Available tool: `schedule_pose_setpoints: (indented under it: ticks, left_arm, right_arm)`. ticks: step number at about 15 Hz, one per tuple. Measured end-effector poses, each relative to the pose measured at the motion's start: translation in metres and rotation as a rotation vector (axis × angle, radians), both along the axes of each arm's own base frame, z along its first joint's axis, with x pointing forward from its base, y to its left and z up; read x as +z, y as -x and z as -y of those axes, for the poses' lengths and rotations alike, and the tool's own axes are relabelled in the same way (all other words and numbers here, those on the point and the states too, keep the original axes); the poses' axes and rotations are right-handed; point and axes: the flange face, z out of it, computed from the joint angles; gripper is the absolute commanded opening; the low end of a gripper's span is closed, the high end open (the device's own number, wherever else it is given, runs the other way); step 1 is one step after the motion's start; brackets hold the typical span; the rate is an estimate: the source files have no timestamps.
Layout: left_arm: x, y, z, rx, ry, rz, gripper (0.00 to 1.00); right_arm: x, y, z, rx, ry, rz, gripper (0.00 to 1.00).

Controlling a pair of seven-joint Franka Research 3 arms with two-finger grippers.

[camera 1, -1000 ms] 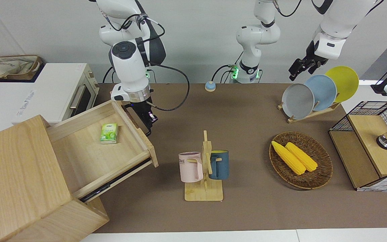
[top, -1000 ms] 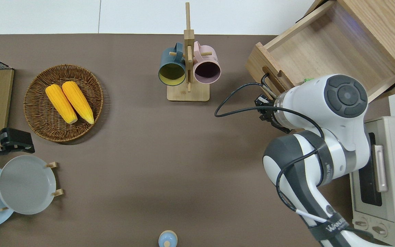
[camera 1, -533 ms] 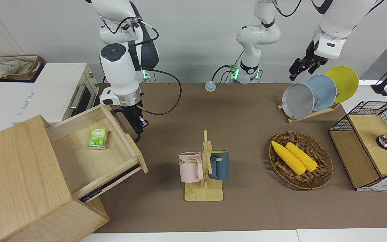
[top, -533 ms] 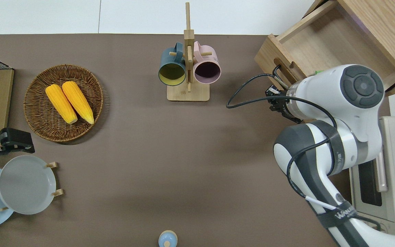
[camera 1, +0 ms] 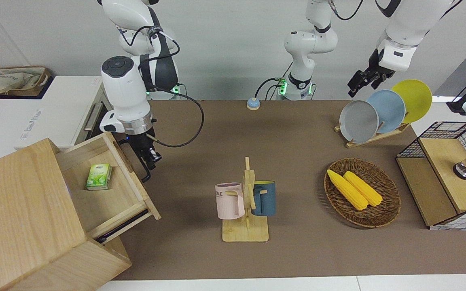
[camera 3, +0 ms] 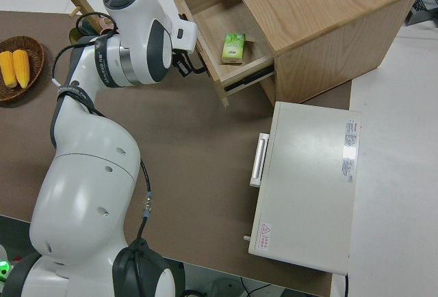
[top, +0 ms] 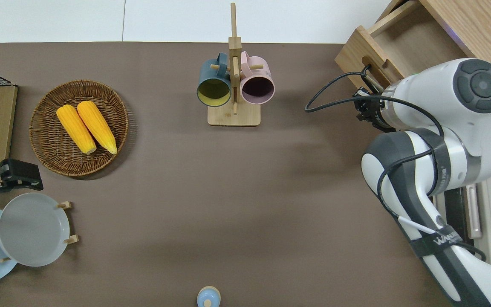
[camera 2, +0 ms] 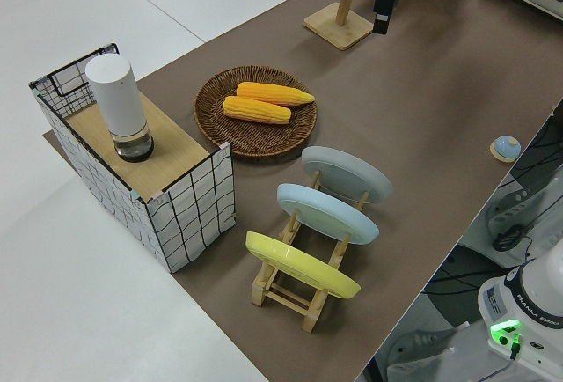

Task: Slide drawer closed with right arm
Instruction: 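Keep pushing the drawer farther in until it is flush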

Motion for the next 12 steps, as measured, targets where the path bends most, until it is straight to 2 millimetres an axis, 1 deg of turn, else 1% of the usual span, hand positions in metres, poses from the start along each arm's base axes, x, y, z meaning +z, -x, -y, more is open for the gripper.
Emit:
schedule_pose_setpoints:
  ticks: [3,6,12]
  left_arm:
    - [0.0,0.0,0.0,0.0,0.0,0.0,0.99]
    - [0.0,0.0,0.0,0.0,0.0,0.0,0.99]
    - [0.0,0.0,0.0,0.0,0.0,0.0,0.99]
  right_arm:
    - [0.0,-0.007,0.016,0.002,0.005,0.004,0.0]
    - [0.0,-0.016,0.039,0.002,0.011,0.012,0.0]
    - [0.0,-0.025,0.079,0.025,0.027,0.02,0.0]
